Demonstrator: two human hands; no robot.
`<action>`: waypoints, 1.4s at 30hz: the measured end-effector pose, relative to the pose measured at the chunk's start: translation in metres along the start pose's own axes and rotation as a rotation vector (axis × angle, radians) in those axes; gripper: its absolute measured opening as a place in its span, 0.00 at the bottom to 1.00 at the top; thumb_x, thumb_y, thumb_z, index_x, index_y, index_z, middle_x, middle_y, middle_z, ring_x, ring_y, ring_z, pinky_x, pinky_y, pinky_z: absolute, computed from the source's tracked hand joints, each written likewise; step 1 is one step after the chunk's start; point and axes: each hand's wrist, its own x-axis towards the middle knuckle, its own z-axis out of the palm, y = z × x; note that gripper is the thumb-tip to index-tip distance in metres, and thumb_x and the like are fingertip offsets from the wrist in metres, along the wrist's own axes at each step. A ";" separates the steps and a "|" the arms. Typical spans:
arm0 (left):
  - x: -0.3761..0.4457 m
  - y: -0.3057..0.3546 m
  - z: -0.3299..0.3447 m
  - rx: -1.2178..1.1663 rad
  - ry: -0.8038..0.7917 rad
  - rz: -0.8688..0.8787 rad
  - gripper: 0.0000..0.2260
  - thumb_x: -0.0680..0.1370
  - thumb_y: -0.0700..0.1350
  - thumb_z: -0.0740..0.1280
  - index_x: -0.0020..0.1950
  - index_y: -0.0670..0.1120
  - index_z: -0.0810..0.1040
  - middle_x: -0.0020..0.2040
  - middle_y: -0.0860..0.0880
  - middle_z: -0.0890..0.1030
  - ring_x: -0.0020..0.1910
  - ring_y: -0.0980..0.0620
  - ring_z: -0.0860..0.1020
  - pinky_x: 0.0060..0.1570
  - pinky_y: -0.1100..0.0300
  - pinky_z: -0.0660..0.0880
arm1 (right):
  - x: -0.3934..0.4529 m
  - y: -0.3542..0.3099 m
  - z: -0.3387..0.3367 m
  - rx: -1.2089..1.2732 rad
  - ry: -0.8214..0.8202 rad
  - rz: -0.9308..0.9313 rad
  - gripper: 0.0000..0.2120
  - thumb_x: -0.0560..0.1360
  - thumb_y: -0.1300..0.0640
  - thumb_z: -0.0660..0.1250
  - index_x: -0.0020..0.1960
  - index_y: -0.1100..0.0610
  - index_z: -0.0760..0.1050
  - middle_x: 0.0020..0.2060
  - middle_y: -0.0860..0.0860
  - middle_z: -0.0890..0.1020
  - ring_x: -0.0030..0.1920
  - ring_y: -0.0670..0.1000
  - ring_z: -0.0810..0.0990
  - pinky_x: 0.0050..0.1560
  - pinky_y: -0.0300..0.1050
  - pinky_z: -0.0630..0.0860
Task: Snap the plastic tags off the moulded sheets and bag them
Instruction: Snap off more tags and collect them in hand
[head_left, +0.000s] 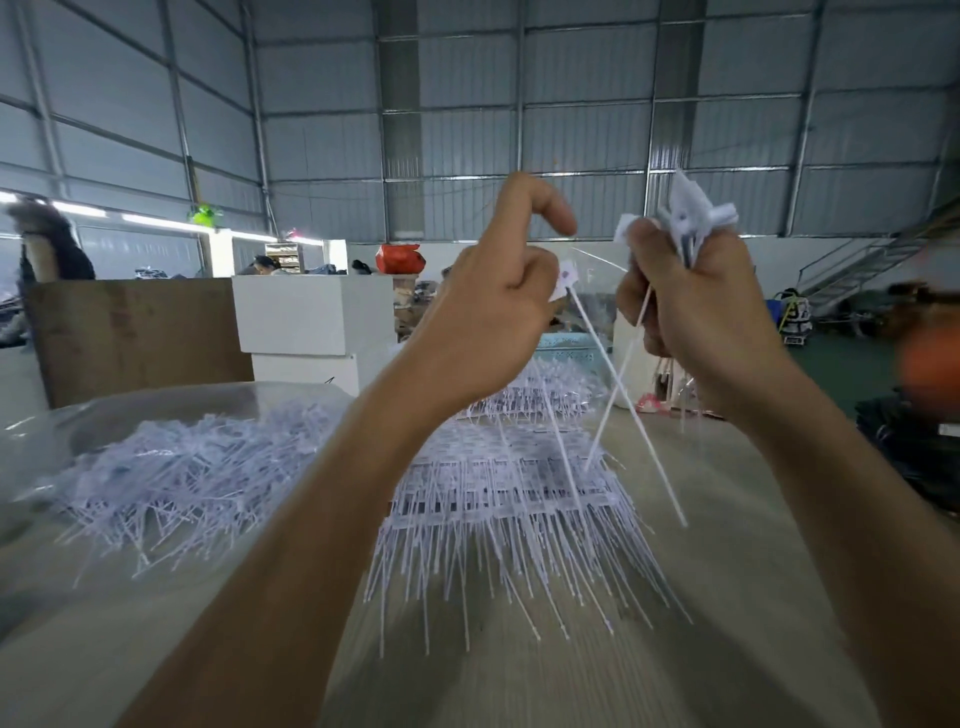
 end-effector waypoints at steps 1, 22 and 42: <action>-0.001 -0.001 0.000 -0.034 -0.021 -0.024 0.11 0.82 0.34 0.55 0.59 0.50 0.65 0.35 0.35 0.71 0.31 0.48 0.67 0.29 0.58 0.67 | -0.001 -0.001 0.004 -0.049 -0.052 -0.049 0.11 0.85 0.48 0.59 0.45 0.48 0.73 0.30 0.48 0.78 0.24 0.41 0.71 0.27 0.39 0.67; 0.005 -0.027 -0.002 -0.020 0.106 -0.120 0.06 0.83 0.39 0.63 0.52 0.40 0.80 0.35 0.42 0.78 0.33 0.51 0.76 0.38 0.57 0.78 | -0.006 -0.002 0.019 -0.296 -0.051 -0.292 0.07 0.82 0.59 0.61 0.57 0.50 0.68 0.34 0.45 0.77 0.33 0.54 0.79 0.33 0.58 0.77; 0.005 -0.003 -0.008 -0.068 0.161 0.095 0.06 0.82 0.37 0.65 0.50 0.42 0.82 0.33 0.57 0.78 0.32 0.61 0.75 0.34 0.67 0.72 | -0.012 -0.021 -0.003 0.397 -0.410 0.079 0.06 0.80 0.53 0.66 0.48 0.54 0.70 0.24 0.47 0.67 0.24 0.46 0.62 0.24 0.38 0.61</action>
